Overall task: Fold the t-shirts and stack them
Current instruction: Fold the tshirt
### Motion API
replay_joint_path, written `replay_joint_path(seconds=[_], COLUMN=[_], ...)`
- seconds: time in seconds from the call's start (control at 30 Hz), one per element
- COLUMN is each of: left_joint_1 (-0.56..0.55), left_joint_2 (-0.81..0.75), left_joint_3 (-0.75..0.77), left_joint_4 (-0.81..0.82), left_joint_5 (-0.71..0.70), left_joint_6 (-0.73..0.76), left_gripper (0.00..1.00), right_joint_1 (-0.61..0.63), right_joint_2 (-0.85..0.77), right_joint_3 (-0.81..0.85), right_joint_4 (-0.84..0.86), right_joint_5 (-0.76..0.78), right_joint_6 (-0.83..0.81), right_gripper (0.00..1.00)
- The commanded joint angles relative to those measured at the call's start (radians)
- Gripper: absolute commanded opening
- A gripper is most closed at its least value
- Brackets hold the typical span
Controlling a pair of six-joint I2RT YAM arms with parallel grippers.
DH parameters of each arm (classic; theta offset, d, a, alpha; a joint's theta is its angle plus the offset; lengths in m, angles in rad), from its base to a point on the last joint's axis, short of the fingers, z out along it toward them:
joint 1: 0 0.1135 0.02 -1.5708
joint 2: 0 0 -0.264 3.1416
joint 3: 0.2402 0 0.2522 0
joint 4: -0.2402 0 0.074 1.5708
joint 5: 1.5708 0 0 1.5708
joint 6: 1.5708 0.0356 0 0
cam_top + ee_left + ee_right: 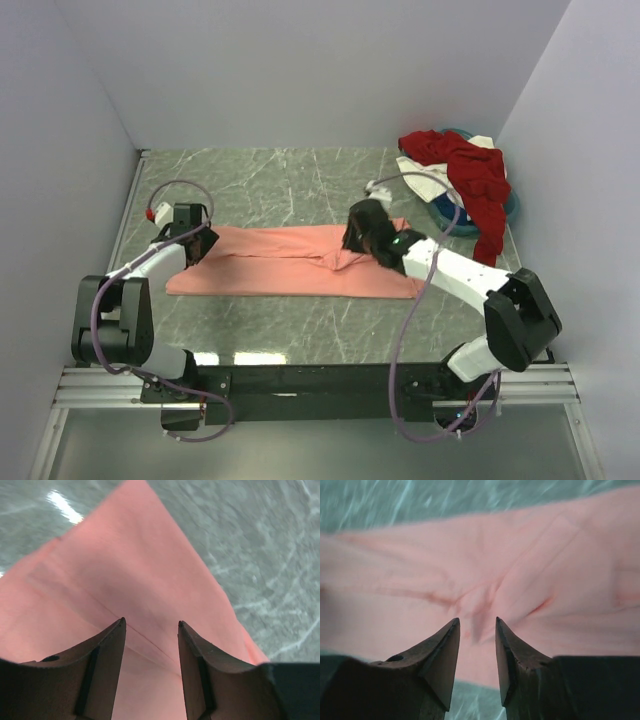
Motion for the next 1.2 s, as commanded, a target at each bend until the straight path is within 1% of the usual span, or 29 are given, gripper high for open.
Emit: replay_joint_path(seconds=[0.0,0.03,0.07,0.1,0.17,0.23,0.27,0.33,0.37,0.43,0.47,0.53,0.57,0.67,0.8,0.87,0.9,0.93,1.0,1.03,1.1,1.13,1.17], left_joint_1=[-0.058,-0.079,-0.128,-0.153,-0.223,-0.272,-0.324,-0.378,-0.435,-0.484,-0.527,-0.567,-0.605,-0.665,-0.710,-0.727,-0.731,-0.736,-0.742,-0.744,-0.747,-0.747,-0.748], left_joint_2=[-0.022,-0.020,-0.016,-0.011,0.010,0.050,0.065,0.117,0.133,0.191,0.212,0.274,0.292,0.358,0.426,0.446,0.461,0.466,0.473,0.473,0.466,0.464,0.460], left_joint_3=[0.026,0.045,0.058,0.069,0.108,0.163,0.185,0.245,0.265,0.321,0.340,0.401,0.420,0.478,0.523,0.546,0.553,0.561,0.563,0.558,0.552,0.544,0.540], left_joint_4=[0.068,0.068,0.066,0.077,0.084,0.089,0.083,0.080,0.077,0.078,0.078,0.069,0.066,0.061,0.054,0.042,0.029,0.025,0.017,0.015,0.017,0.017,0.015], left_joint_5=[0.068,0.076,0.082,0.091,0.142,0.180,0.198,0.214,0.214,0.229,0.246,0.254,0.257,0.255,0.252,0.240,0.234,0.226,0.220,0.215,0.211,0.208,0.200], left_joint_6=[0.061,0.069,0.078,0.101,0.123,0.155,0.166,0.195,0.201,0.215,0.221,0.229,0.233,0.242,0.241,0.242,0.242,0.242,0.241,0.239,0.238,0.238,0.236], left_gripper=[0.52,0.52,0.52,0.53,0.53,0.54,0.54,0.56,0.57,0.59,0.59,0.60,0.60,0.61,0.61,0.60,0.60,0.58,0.53,0.49,0.42,0.34,0.29], right_joint_1=[-0.165,-0.221,-0.243,-0.263,-0.318,-0.341,-0.351,-0.357,-0.358,-0.358,-0.358,-0.358,-0.357,-0.358,-0.357,-0.358,-0.357,-0.358,-0.357,-0.358,-0.357,-0.357,-0.355], right_joint_2=[0.046,0.065,0.110,0.132,0.190,0.233,0.270,0.305,0.333,0.348,0.361,0.373,0.388,0.408,0.434,0.439,0.437,0.434,0.418,0.410,0.384,0.373,0.353], right_joint_3=[0.091,0.106,0.151,0.172,0.214,0.246,0.275,0.301,0.321,0.326,0.327,0.326,0.330,0.329,0.324,0.314,0.309,0.301,0.277,0.268,0.240,0.231,0.214], right_joint_4=[-0.042,-0.042,-0.048,-0.056,-0.040,-0.043,-0.045,-0.057,-0.060,-0.057,-0.056,-0.051,-0.053,-0.047,-0.040,-0.036,-0.028,-0.027,-0.017,-0.016,-0.007,-0.007,-0.004], right_joint_5=[-0.025,-0.054,-0.072,-0.085,-0.152,-0.183,-0.213,-0.227,-0.236,-0.241,-0.241,-0.238,-0.240,-0.256,-0.266,-0.266,-0.264,-0.266,-0.266,-0.266,-0.286,-0.284,-0.286], right_joint_6=[-0.042,-0.066,-0.077,-0.086,-0.115,-0.131,-0.140,-0.163,-0.169,-0.169,-0.169,-0.169,-0.172,-0.172,-0.158,-0.157,-0.152,-0.149,-0.140,-0.137,-0.131,-0.128,-0.128], right_gripper=[0.42,0.42,0.42,0.42,0.42,0.42,0.43,0.44,0.45,0.47,0.48,0.48,0.48,0.48,0.48,0.46,0.44,0.37,0.30,0.22,0.15,0.09,0.06])
